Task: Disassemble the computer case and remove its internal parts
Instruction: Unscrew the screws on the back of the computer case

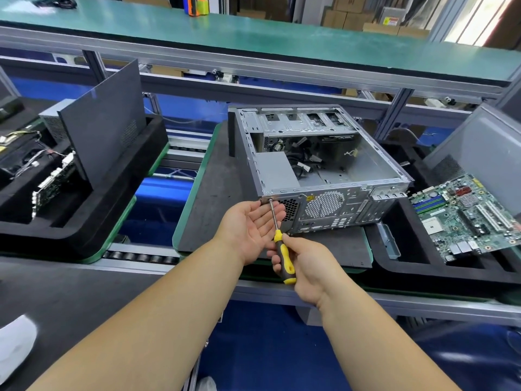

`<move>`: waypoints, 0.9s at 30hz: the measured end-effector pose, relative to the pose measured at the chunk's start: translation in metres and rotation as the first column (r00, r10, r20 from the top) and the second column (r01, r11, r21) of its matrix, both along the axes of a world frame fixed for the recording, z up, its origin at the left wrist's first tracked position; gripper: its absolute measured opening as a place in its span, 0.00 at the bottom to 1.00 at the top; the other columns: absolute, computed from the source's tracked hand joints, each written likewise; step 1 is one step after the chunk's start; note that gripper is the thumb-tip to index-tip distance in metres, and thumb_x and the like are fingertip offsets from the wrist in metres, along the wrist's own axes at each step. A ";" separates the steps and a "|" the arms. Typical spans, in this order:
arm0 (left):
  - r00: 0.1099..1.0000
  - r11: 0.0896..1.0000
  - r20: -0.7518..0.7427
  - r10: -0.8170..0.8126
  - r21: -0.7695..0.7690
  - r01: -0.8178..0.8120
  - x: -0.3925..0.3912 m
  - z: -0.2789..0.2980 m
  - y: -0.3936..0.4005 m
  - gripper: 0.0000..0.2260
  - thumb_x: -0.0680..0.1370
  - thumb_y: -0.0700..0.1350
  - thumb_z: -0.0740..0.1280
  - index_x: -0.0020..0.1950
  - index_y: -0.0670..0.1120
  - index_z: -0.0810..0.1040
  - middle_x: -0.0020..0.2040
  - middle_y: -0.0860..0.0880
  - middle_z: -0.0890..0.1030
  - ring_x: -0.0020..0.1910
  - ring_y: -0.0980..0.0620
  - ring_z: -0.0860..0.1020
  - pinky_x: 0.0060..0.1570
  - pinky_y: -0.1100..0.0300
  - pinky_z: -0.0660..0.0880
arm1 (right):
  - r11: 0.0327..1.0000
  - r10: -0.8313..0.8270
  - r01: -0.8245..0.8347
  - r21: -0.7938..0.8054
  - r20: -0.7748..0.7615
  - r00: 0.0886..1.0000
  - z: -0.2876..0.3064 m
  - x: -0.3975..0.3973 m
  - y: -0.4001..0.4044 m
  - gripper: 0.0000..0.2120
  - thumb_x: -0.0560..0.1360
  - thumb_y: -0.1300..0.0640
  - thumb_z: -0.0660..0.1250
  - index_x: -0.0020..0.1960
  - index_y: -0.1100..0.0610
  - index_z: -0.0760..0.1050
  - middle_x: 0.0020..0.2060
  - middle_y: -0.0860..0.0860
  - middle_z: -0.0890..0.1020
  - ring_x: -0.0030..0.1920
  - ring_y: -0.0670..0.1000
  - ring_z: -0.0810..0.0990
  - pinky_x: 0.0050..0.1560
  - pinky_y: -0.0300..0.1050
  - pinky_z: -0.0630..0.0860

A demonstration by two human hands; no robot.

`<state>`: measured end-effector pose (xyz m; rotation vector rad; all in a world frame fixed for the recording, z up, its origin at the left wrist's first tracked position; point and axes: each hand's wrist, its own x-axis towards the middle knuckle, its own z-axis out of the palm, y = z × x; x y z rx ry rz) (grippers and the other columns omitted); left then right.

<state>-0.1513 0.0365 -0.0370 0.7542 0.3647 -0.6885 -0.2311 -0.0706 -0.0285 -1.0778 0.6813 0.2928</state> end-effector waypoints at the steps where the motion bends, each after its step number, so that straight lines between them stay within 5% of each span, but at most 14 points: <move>1: 1.000 1.000 -0.002 0.002 -0.004 -0.002 0.000 0.000 0.000 0.15 0.79 0.44 0.60 0.57 0.37 0.81 0.54 0.41 0.84 0.52 0.47 0.84 0.58 0.54 0.77 | 1.000 -0.014 0.014 0.010 0.013 1.000 0.000 -0.001 -0.001 0.14 0.82 0.56 0.62 0.51 0.66 0.79 0.35 0.57 0.81 0.28 0.48 0.78 0.26 0.38 0.75; 11: 0.999 0.999 -0.014 0.030 0.027 -0.030 0.000 0.000 -0.006 0.13 0.80 0.42 0.59 0.54 0.38 0.81 0.51 0.43 0.85 0.47 0.49 0.85 0.46 0.57 0.79 | 0.990 -0.081 0.078 -0.116 -0.024 0.996 -0.001 0.000 0.010 0.14 0.80 0.51 0.64 0.45 0.60 0.80 0.33 0.52 0.79 0.22 0.45 0.72 0.21 0.38 0.67; 19: 0.999 0.996 -0.028 0.023 0.085 -0.021 0.003 0.005 -0.008 0.11 0.81 0.43 0.62 0.49 0.38 0.82 0.47 0.43 0.86 0.42 0.50 0.85 0.50 0.59 0.79 | 0.870 0.021 0.053 -0.489 0.143 0.989 -0.010 -0.004 0.004 0.13 0.76 0.51 0.70 0.40 0.55 0.69 0.31 0.51 0.73 0.30 0.49 0.70 0.26 0.38 0.68; 21: 1.000 0.992 -0.022 0.019 0.127 -0.017 0.003 0.006 -0.009 0.10 0.80 0.44 0.64 0.49 0.40 0.82 0.45 0.45 0.86 0.44 0.51 0.84 0.49 0.59 0.79 | 0.794 0.062 0.033 -0.608 0.135 0.989 -0.008 -0.004 0.003 0.12 0.75 0.50 0.70 0.41 0.54 0.69 0.35 0.50 0.75 0.33 0.50 0.70 0.32 0.41 0.71; 25: 0.999 0.964 0.037 -0.008 0.267 -0.003 0.005 0.006 -0.014 0.07 0.78 0.46 0.68 0.49 0.44 0.82 0.39 0.51 0.86 0.38 0.57 0.83 0.41 0.64 0.78 | 0.393 0.199 -0.006 -0.920 0.079 0.977 -0.004 -0.004 0.006 0.13 0.75 0.48 0.68 0.40 0.50 0.66 0.42 0.49 0.74 0.35 0.48 0.72 0.32 0.45 0.65; 27: 0.999 0.951 0.041 -0.004 0.310 -0.009 0.004 0.005 -0.017 0.06 0.78 0.46 0.70 0.47 0.44 0.82 0.36 0.52 0.85 0.34 0.59 0.82 0.36 0.66 0.77 | 0.309 0.232 -0.013 -0.951 0.062 0.971 -0.004 -0.004 0.006 0.12 0.76 0.48 0.67 0.41 0.50 0.65 0.44 0.48 0.72 0.36 0.47 0.72 0.31 0.44 0.63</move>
